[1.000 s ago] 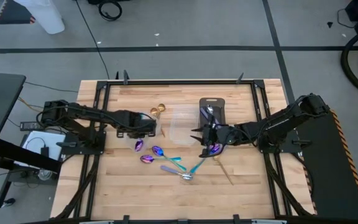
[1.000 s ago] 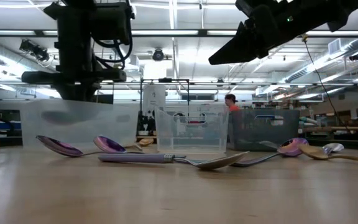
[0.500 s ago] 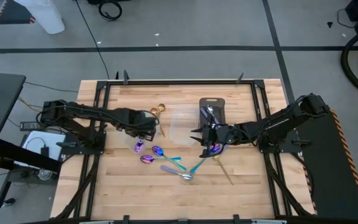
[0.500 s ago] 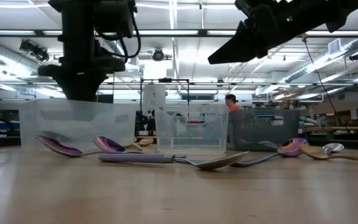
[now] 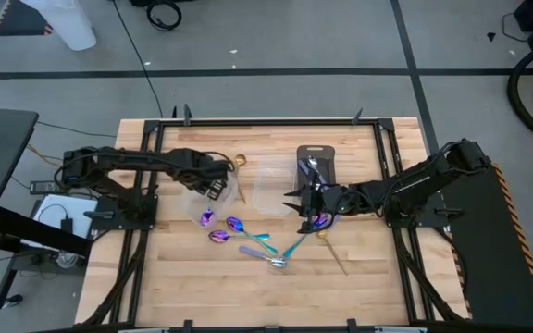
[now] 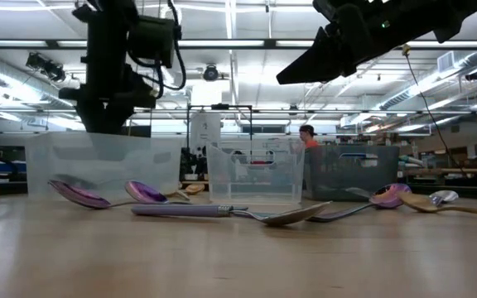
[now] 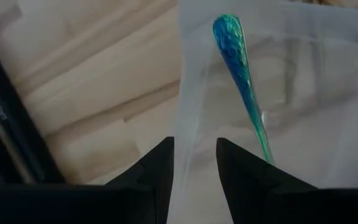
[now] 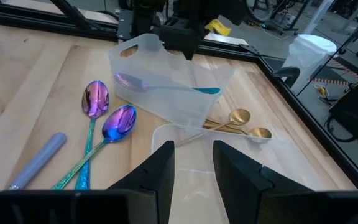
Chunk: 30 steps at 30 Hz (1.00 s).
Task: Sort silverware by color (type)
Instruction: Adjust the left transparent bin
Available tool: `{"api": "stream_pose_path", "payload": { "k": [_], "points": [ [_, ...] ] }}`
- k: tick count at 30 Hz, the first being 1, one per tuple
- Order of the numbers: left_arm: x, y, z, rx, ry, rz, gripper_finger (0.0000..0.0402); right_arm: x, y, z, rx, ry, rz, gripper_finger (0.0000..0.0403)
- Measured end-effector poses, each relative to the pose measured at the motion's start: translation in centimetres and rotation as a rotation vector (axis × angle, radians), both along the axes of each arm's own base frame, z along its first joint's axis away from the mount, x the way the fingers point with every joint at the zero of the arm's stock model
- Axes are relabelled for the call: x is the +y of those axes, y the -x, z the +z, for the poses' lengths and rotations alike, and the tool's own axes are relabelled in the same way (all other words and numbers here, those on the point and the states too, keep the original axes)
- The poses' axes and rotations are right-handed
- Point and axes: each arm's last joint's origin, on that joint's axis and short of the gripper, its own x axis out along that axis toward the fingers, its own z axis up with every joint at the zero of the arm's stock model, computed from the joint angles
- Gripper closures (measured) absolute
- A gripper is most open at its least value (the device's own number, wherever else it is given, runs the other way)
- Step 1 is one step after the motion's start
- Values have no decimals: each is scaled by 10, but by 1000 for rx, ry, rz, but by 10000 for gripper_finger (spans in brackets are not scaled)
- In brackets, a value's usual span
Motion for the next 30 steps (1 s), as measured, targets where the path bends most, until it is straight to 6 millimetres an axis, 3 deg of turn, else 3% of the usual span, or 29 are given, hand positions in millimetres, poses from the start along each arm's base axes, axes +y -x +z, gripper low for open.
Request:
{"api": "stream_pose_path", "payload": {
  "k": [8,15,24,30],
  "points": [
    [15,18,-32,31,30,79,274,1,0,-1,7,-26,31,281],
    [19,21,-34,28,67,81,299,1,0,-1,7,-27,31,281],
    [17,20,-34,16,78,114,387,2,0,-1,8,-30,37,281],
    [11,21,-33,37,79,127,387,2,0,-1,8,-29,37,281]
  ]
}}
